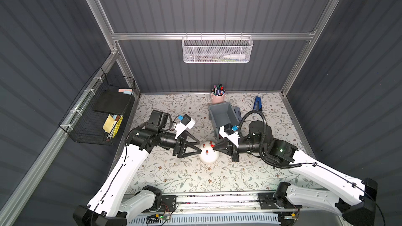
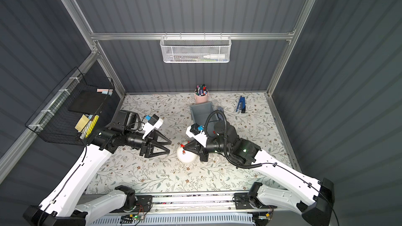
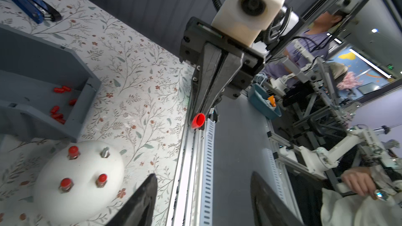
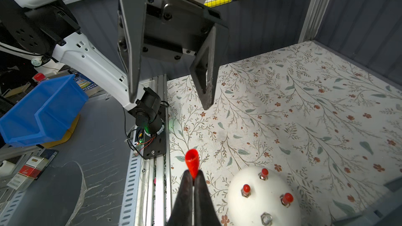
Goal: Cover the protruding screws with screw protection sleeves
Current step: Pick up the screw protection sleeve from the storage box.
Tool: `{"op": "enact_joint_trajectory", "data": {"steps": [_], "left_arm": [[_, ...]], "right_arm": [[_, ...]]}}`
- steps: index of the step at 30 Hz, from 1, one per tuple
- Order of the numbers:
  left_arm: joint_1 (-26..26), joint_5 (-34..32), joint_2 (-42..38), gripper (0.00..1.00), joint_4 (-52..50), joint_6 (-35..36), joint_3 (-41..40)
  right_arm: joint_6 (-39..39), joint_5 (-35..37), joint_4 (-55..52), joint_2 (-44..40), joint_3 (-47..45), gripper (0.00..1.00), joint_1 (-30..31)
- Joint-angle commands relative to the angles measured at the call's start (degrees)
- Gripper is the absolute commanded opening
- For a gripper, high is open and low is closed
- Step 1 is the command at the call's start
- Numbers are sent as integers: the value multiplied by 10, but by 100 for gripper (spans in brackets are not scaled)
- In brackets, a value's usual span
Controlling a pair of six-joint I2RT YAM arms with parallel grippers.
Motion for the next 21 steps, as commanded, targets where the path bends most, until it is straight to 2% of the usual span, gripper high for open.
{"op": "enact_joint_trajectory", "data": {"steps": [1,6,9,11,14,21], "left_arm": [[2,99,-3,58,-12,4,23],[0,71,1,55,-13,3,22],[-8,-19,-4,56,-24,6,16],[-13,-66,-3,55,-52,32,17],[-25,-93,6,55,-92,58,30],[-48,-126,7,50,-104,72,26]], "right_arm": [[-31,24,14,-10,-2,0,16],[-29,21,-1,12,16,0,24],[-17,9,1,24,24,0,25],[-7,-2,7,30,27,0,25],[1,-14,8,42,36,0,26],[9,-36,-1,62,55,0,32]]}}
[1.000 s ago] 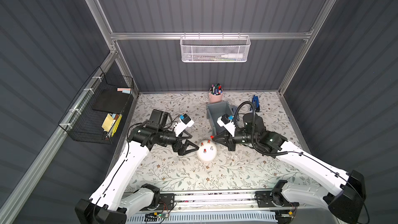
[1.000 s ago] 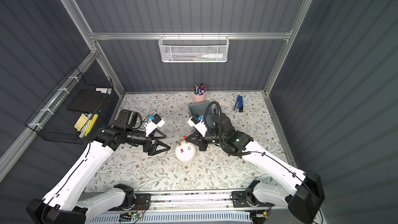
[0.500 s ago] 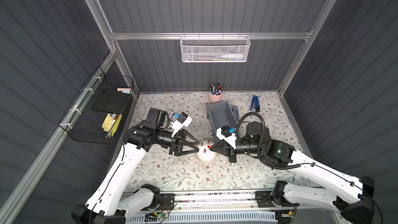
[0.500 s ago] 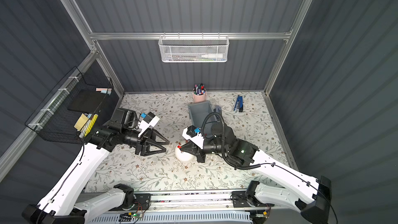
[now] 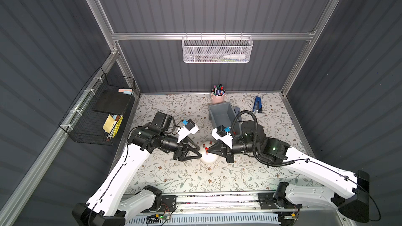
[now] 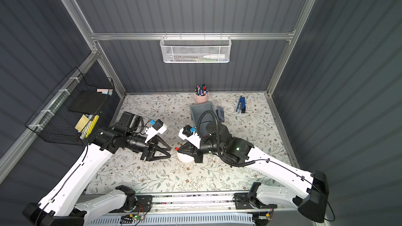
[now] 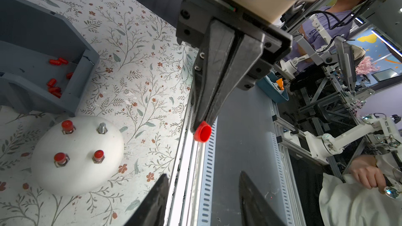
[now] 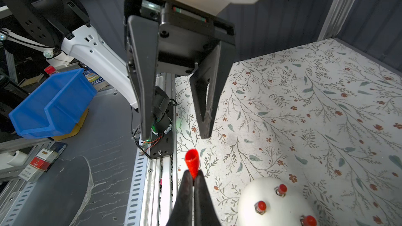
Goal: Cover the protruding screws with screw protection sleeves
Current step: Pick up the screw protection sleeve from the storage box.
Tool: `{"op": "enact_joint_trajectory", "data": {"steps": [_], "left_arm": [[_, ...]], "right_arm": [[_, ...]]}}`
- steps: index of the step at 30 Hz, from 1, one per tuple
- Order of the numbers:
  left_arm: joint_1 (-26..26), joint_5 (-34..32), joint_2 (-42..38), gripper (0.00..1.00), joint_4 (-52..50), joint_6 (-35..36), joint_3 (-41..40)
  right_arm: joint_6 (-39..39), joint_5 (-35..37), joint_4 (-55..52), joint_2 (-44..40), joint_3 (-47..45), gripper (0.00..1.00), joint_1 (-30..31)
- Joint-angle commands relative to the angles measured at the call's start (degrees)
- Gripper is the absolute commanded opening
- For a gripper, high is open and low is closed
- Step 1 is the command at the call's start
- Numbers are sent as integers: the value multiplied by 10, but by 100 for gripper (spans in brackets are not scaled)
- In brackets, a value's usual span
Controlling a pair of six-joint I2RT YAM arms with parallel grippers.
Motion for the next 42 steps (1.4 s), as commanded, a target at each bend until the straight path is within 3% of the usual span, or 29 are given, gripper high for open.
{"op": "enact_joint_trajectory", "data": {"steps": [1,18,25,30,42], "left_arm": [[-10,-23,1,48,-26,27,14],[-19,-22,-12,42,-1,29,-3],[-20,-17,-10,31,3,26,-4],[-25,-17,-6,31,3,23,-4],[-29,-24,-5,12,2,21,-4]], "right_arm": [[5,-24,-8,9,25,0,5],[17,-44,-12,36,30,0,18],[19,-46,-13,56,35,0,20],[19,-48,-13,68,39,0,23],[21,-43,-10,73,38,0,26]]}}
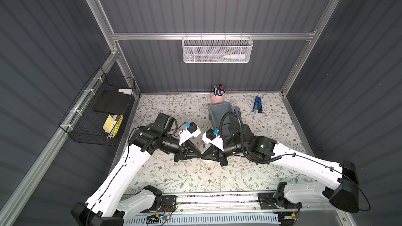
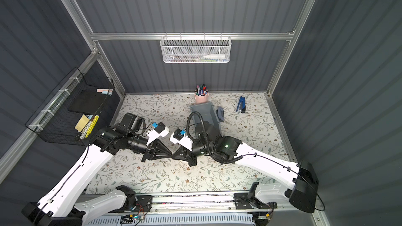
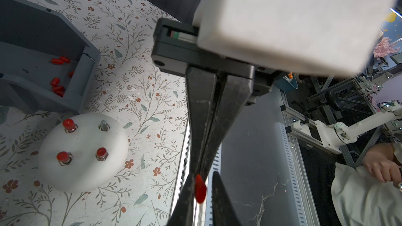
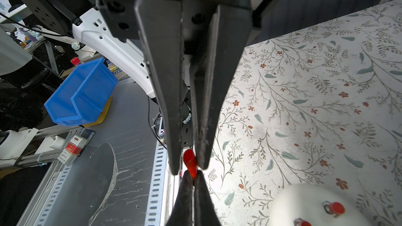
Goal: Cover the protruding screws with screw protection sleeves
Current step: Pick up the screw protection sleeve from the storage box.
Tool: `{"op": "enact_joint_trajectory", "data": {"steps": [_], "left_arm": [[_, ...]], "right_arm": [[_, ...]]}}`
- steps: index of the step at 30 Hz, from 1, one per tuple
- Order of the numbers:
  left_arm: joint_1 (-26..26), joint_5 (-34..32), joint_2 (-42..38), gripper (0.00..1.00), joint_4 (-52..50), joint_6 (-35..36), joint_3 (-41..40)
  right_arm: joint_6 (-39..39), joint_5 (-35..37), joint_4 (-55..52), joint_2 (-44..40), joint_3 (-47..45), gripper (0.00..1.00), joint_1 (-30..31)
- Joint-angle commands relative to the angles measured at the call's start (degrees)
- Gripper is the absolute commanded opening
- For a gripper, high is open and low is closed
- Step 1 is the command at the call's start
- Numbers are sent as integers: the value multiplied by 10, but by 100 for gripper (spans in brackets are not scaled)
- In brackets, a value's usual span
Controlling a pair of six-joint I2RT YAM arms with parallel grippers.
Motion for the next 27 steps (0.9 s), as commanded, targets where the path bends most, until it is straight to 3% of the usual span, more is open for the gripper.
{"op": "enact_joint_trajectory", "data": {"steps": [1,6,13,14,15,16,17,19,27], "left_arm": [[-7,5,-2,10,-2,5,-3],[-8,0,-2,0,0,5,-4],[-9,-11,-5,0,15,-2,-10],[-9,-11,-5,7,14,-3,-10],[-9,-10,-5,37,14,-2,-10],[-9,-10,-6,56,15,-1,-11],[-9,-9,-5,58,16,-1,-12],[-11,-7,-6,56,14,0,-13],[-15,-11,-6,30,12,4,-12]], "right_arm": [[1,2,2,0,14,0,1],[2,7,4,-2,11,1,1],[5,15,6,-8,10,0,1],[6,15,6,-8,11,0,1],[8,16,6,-7,11,0,1],[10,16,5,-6,12,0,1],[10,16,4,-6,12,0,1],[11,19,3,-7,13,0,1],[12,26,3,-12,13,0,1]]}}
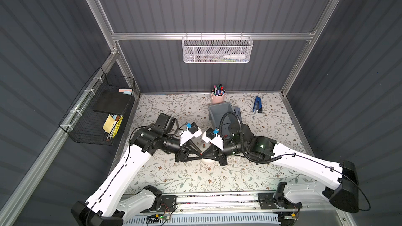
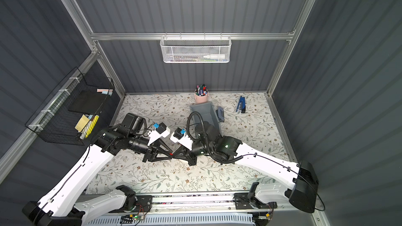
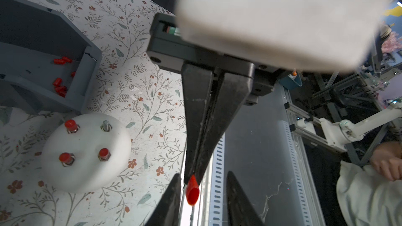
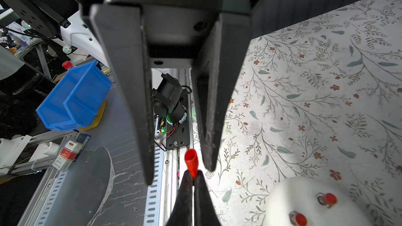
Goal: Cover the protruding screws with screw protection sleeves
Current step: Pick up the screw protection sleeve from the storage box.
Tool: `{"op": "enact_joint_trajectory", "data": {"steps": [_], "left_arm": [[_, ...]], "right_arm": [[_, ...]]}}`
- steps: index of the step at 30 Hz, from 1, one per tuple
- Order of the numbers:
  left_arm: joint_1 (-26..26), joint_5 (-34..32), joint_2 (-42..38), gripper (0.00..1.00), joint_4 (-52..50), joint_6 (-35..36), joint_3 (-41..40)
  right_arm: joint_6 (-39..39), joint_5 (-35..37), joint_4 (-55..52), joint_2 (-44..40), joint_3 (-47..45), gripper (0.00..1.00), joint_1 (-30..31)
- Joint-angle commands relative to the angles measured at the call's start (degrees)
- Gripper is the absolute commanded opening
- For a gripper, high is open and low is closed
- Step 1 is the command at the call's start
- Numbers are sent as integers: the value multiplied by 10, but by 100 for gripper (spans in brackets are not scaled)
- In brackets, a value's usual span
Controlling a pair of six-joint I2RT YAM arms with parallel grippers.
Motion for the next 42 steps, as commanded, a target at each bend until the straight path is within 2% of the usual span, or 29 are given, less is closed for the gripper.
{"op": "enact_joint_trajectory", "data": {"steps": [1,9,12,13,16,18,19,21,24,27,31,36,42], "left_arm": [[-5,0,-6,26,-3,7,-6],[-9,-10,-11,0,2,9,-9],[-9,-25,-16,0,12,7,-14],[-10,-33,-20,0,19,3,-18],[-10,-41,-32,0,28,-4,-28],[-9,-64,-48,0,66,-34,-42],[-9,-81,-60,0,88,-48,-51],[-9,-104,-86,0,152,-91,-78],[-9,-125,-121,0,286,-176,-133],[-9,-138,-143,0,408,-255,-178],[-8,-161,-171,0,522,-318,-225],[-9,-188,-218,0,572,-336,-250],[-6,-170,-244,0,624,-386,-252]], "right_arm": [[-1,2,8,-11,12,0,0],[3,2,10,-13,12,0,0],[0,6,10,-15,12,2,0],[0,9,10,-17,12,7,0],[3,29,13,-23,15,37,1],[12,57,18,-49,17,53,0],[16,74,22,-61,16,59,0],[21,96,55,-87,1,62,-1],[25,108,144,-112,-34,62,-2],[31,100,196,-103,-36,48,-2],[38,82,245,-84,-35,41,-2],[44,96,302,-82,-53,39,-2],[43,93,302,-73,-44,36,-2]]}}
